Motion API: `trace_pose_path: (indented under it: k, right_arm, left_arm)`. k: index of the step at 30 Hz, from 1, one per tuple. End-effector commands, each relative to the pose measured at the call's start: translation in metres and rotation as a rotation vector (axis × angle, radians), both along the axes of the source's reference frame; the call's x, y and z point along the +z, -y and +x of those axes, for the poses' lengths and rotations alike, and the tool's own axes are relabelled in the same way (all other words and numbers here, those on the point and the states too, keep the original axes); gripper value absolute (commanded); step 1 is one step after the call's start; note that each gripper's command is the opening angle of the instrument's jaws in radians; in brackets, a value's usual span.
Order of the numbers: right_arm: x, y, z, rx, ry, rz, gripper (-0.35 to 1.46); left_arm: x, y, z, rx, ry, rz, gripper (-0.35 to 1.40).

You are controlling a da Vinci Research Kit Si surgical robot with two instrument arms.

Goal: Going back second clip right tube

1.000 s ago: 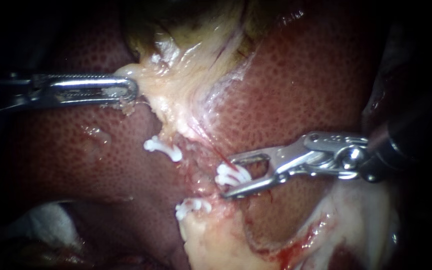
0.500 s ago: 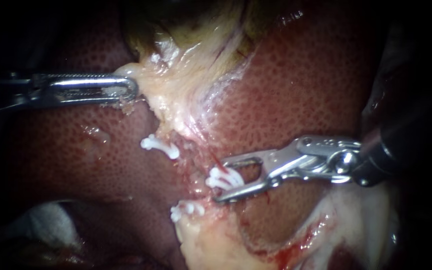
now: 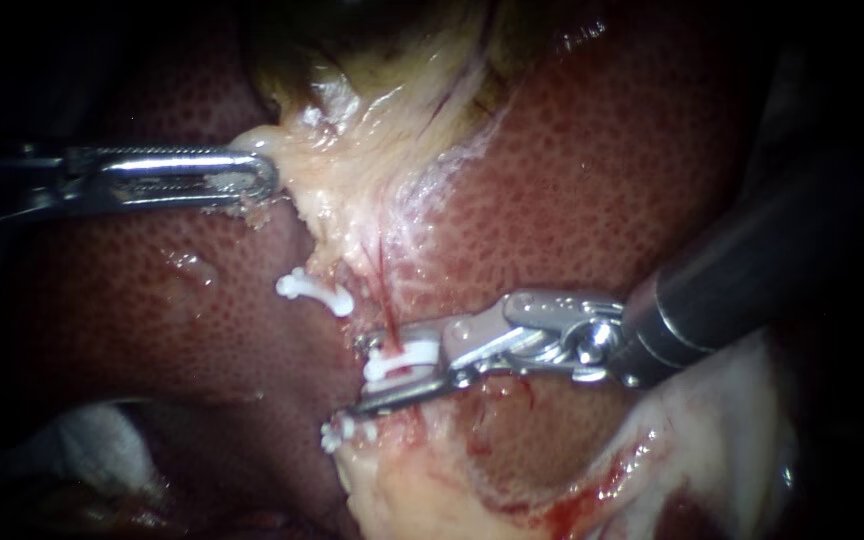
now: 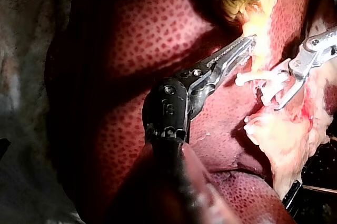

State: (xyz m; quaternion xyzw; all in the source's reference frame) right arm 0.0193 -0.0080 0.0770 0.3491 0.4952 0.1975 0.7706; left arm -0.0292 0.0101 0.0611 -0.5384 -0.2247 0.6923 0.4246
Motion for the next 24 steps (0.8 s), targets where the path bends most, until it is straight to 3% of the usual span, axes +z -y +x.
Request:
trace_pose_path:
  k: [1,13,20,24]
  right_arm:
    - [0.0002,-0.0002,-0.0001,0.001,0.000,-0.001,0.48]
    - [0.0005,-0.0010,-0.0028,0.016,0.009,-0.008,0.49]
    - [-0.0013,-0.0022,-0.0070,0.030,0.012,-0.005,0.50]
    - [-0.0037,-0.0037,-0.0097,0.027,0.006,-0.031,0.50]
  left_arm:
    - [0.0000,0.0000,0.0000,0.000,0.000,0.000,-0.35]
    - [0.0000,0.0000,0.0001,0.000,0.000,0.000,-0.35]
    - [0.0000,0.0000,0.0001,0.000,0.000,0.000,-0.35]
    - [0.0000,0.0000,0.0001,0.001,0.000,0.000,-0.35]
